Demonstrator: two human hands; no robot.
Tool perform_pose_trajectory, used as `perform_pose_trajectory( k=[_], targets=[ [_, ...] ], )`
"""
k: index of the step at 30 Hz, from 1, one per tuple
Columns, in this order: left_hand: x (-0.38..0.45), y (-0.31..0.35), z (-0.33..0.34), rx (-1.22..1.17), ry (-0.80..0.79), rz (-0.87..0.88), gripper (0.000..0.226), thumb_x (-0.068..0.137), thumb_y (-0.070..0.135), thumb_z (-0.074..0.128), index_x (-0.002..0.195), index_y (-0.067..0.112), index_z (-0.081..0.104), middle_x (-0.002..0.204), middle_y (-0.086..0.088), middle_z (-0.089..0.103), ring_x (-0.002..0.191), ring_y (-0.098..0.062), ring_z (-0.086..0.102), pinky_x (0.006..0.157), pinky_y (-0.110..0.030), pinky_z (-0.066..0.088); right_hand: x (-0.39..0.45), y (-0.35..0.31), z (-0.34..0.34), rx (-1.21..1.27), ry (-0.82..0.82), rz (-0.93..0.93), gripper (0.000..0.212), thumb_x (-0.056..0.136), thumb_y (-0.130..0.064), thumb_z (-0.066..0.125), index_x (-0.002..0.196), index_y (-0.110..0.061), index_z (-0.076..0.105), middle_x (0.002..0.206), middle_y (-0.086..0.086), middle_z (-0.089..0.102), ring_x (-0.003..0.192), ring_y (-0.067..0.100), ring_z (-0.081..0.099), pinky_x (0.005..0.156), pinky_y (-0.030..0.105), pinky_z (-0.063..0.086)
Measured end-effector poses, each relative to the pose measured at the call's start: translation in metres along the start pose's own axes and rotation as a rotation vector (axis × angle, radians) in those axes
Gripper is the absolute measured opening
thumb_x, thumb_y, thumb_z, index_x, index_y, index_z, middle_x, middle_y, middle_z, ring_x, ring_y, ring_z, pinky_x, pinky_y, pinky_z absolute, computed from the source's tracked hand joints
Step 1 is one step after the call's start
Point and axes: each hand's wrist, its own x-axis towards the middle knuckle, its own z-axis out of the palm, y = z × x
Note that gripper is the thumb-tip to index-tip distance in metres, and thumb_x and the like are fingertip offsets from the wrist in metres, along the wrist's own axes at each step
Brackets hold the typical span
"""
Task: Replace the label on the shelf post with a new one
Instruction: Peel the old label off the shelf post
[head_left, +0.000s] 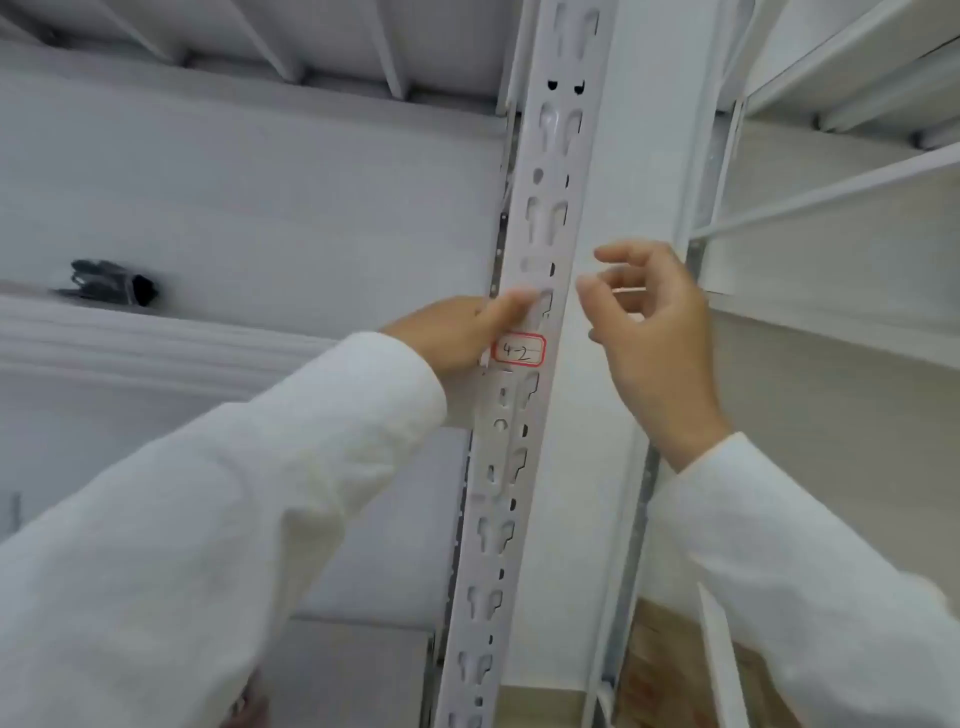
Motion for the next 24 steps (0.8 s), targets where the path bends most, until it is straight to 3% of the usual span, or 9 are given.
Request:
perform_pose_trajectory(
  k=[2, 6, 9, 13, 15, 21, 24],
  targets=[
    [-0.015, -0.002, 0.004, 0.203, 0.005, -0.051, 0.069, 0.091, 0.065, 0.013, 0.111, 0.023, 0.064, 0.117, 0.003, 0.064, 0.111, -0.022, 0.055, 0.092, -0.034, 0.038, -0.019, 0.002, 0.003, -0.105, -0.026, -0.017, 0.02, 0.084, -0.019, 0.064, 0.082, -0.037, 0.058, 0.08, -0.012, 0.059, 0.072, 0.003, 0.059, 0.069, 0.025, 0.049],
    [-0.02, -0.012, -0.001, 0.004, -0.012, -0.009, 0.061, 0.072, 0.07, 0.032, 0.09, 0.025, 0.068, 0.107, 0.003, 0.069, 0.107, -0.022, 0.06, 0.101, -0.041, 0.04, -0.049, 0.013, 0.014, -0.166, -0.012, -0.023, 0.014, 0.084, -0.017, 0.064, 0.087, -0.03, 0.067, 0.085, -0.009, 0.063, 0.082, 0.005, 0.061, 0.078, 0.026, 0.05],
    [-0.022, -0.02, -0.002, 0.0, -0.053, 0.061, 0.056, 0.056, 0.066, 0.051, 0.096, 0.03, 0.067, 0.102, 0.01, 0.071, 0.103, -0.015, 0.064, 0.098, -0.043, 0.046, -0.055, 0.014, 0.02, -0.249, 0.044, -0.108, 0.014, 0.086, -0.018, 0.064, 0.097, -0.026, 0.068, 0.091, -0.012, 0.062, 0.085, 0.004, 0.059, 0.076, 0.017, 0.046],
    [-0.025, -0.018, 0.0, 0.11, -0.054, 0.058, 0.054, 0.056, 0.062, 0.059, 0.101, 0.033, 0.062, 0.1, 0.014, 0.07, 0.099, -0.01, 0.064, 0.094, -0.037, 0.046, -0.06, 0.014, 0.026, -0.327, 0.105, -0.181, 0.021, 0.086, -0.02, 0.062, 0.106, -0.021, 0.068, 0.089, -0.011, 0.058, 0.079, 0.009, 0.059, 0.079, 0.041, 0.051],
    [-0.026, -0.014, 0.001, 0.217, -0.006, 0.06, 0.054, 0.057, 0.062, 0.058, 0.103, 0.034, 0.059, 0.099, 0.014, 0.068, 0.094, -0.011, 0.062, 0.086, -0.03, 0.046, -0.058, 0.015, 0.028, -0.353, 0.117, -0.194, 0.022, 0.086, -0.021, 0.061, 0.106, -0.021, 0.068, 0.09, -0.007, 0.06, 0.079, 0.013, 0.058, 0.078, 0.045, 0.051],
    [-0.028, -0.013, 0.007, 0.242, -0.02, 0.062, 0.056, 0.055, 0.064, 0.057, 0.103, 0.034, 0.056, 0.097, 0.014, 0.067, 0.092, -0.012, 0.062, 0.084, -0.031, 0.047, -0.067, 0.014, 0.029, -0.372, 0.166, -0.209, 0.019, 0.085, -0.027, 0.059, 0.101, -0.023, 0.07, 0.081, -0.011, 0.055, 0.072, 0.01, 0.053, 0.072, 0.046, 0.051],
    [-0.026, -0.013, 0.004, 0.223, -0.037, 0.056, 0.054, 0.057, 0.063, 0.061, 0.104, 0.035, 0.056, 0.098, 0.015, 0.067, 0.093, -0.01, 0.062, 0.086, -0.032, 0.047, -0.065, 0.014, 0.032, -0.358, 0.226, -0.194, 0.02, 0.085, -0.029, 0.057, 0.098, -0.022, 0.071, 0.075, -0.011, 0.049, 0.07, 0.012, 0.048, 0.063, 0.038, 0.049]
  ],
)
